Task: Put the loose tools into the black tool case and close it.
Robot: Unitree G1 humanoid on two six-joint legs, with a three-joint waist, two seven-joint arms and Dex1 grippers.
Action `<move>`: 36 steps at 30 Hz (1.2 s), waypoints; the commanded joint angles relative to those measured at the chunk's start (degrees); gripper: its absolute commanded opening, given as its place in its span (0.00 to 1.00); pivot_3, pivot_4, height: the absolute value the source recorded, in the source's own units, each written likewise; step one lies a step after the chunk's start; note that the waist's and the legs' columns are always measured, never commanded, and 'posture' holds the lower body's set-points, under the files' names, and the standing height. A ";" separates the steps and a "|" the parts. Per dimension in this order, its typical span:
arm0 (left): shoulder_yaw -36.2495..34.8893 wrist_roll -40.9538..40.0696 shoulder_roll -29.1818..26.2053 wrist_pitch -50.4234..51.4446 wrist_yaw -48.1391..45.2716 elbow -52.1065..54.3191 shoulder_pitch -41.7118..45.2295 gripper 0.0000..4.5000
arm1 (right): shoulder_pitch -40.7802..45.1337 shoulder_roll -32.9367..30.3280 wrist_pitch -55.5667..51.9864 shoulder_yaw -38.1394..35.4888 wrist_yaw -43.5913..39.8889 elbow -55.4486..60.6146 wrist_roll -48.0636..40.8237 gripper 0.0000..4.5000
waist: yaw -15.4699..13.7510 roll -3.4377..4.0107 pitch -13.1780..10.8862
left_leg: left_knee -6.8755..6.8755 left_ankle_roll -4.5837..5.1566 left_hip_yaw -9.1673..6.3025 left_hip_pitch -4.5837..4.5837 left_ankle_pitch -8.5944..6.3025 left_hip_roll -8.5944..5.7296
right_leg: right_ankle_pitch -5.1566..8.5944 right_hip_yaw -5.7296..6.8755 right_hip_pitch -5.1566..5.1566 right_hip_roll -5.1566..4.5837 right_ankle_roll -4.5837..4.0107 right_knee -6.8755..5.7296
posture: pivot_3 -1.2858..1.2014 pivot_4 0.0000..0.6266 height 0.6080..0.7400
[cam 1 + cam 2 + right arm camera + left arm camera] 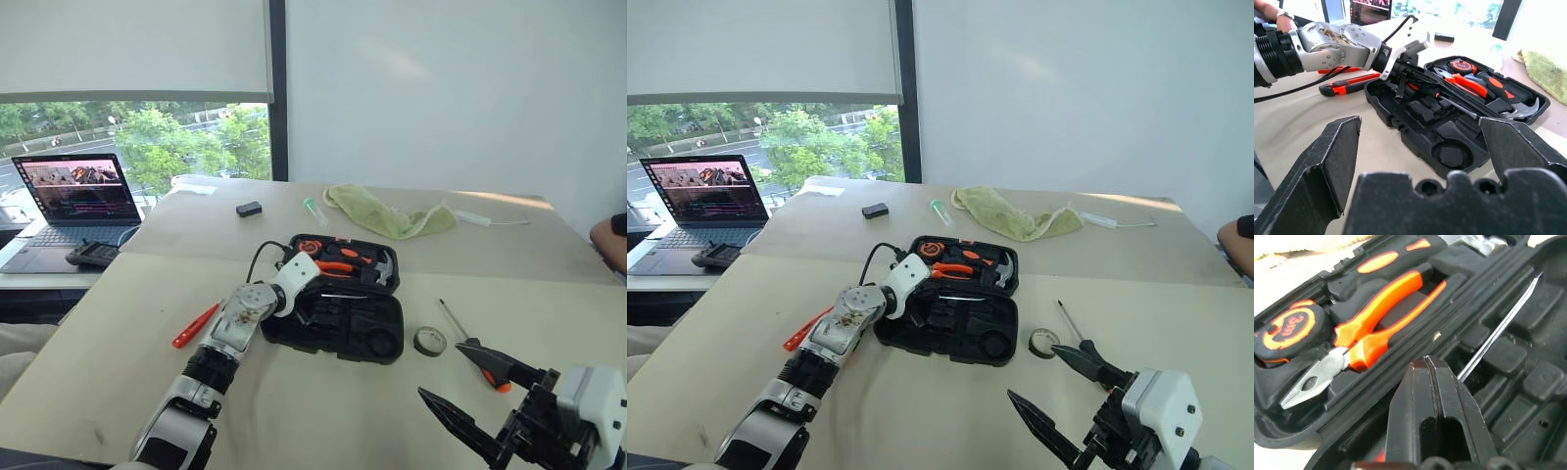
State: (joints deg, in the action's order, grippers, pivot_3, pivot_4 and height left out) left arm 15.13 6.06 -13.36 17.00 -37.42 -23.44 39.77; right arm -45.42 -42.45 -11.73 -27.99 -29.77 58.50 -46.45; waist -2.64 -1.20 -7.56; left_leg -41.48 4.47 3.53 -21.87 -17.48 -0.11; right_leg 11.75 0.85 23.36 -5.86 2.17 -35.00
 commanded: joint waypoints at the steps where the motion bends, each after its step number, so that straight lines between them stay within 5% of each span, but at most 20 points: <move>1: 5.85 3.46 -0.15 -0.51 -2.93 -5.33 -2.19 0.01 | 1.85 -0.31 -1.21 -0.01 0.29 1.50 -0.92 1.00 | -0.01 0.01 0.06 | 0.04 0.01 0.00 0.04 -0.01 -0.01 | 0.01 0.02 -0.02 -0.05 0.02 0.00 | 0.52 0.24 1.00; 8: 0.51 0.05 0.57 -2.55 -2.05 -6.31 -0.56 0.01 | 4.69 0.31 -3.65 0.66 0.22 1.50 -0.56 1.00 | -0.27 0.10 0.26 | 0.19 0.05 0.01 0.32 -0.03 -0.08 | 0.12 0.09 -0.22 -0.27 0.02 0.08 | 0.52 0.24 1.00; 14: -14.24 -19.75 1.33 10.11 -6.17 12.06 -3.00 0.01 | 7.18 0.88 -5.91 1.92 1.02 0.75 0.10 1.00 | 0.53 -0.02 0.11 | 0.22 0.01 0.02 -0.23 -0.01 -0.03 | -0.03 0.08 0.36 -0.45 0.27 -0.05 | 0.52 0.24 1.00; 22: -19.07 -27.54 -1.72 18.61 -4.21 23.82 -5.09 0.01 | 16.45 1.10 -11.08 4.52 6.20 -5.23 3.37 1.00 | 0.55 -0.11 -0.01 | 0.26 -0.21 0.00 -0.58 0.14 -0.08 | -0.08 0.05 0.78 -0.03 0.24 -0.09 | 0.52 0.24 1.00; 26: -19.97 -30.92 -3.21 23.28 -3.38 29.97 -7.15 0.24 | 21.55 0.94 -14.98 5.23 8.67 -7.87 2.76 1.00 | 0.46 -0.10 -0.10 | 0.24 -0.18 0.02 -0.57 0.13 -0.09 | -0.11 0.00 0.77 0.00 0.20 -0.06 | 0.52 0.24 1.00; 35: -21.18 -43.45 -20.26 30.42 -17.48 46.32 -16.82 0.98 | 27.28 -10.86 -35.83 1.06 10.73 -14.33 -1.30 1.00 | 1.49 -0.09 -0.20 | 0.60 -0.43 0.02 -0.45 0.27 -0.02 | 0.01 -0.02 0.85 0.22 -0.06 -0.09 | 0.52 0.24 1.00; 36: -21.31 -44.60 -22.51 30.51 -19.53 47.85 -17.93 1.00 | 28.30 -11.68 -38.26 0.94 10.74 -15.84 -2.14 1.00 | 1.51 -0.06 -0.21 | 0.63 -0.45 0.01 -0.45 0.28 -0.02 | 0.04 -0.02 0.85 0.22 -0.12 -0.10 | 0.52 0.24 1.00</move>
State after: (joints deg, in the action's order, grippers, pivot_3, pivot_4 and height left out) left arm -4.90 -35.25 -33.62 47.03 -53.38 20.32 22.48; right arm -18.56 -53.00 -46.56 -24.54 -18.43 43.67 -46.71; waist -1.13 -1.26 -7.77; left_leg -40.84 4.02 3.55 -22.31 -17.20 -0.12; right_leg 11.81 0.82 24.20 -5.62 2.01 -35.09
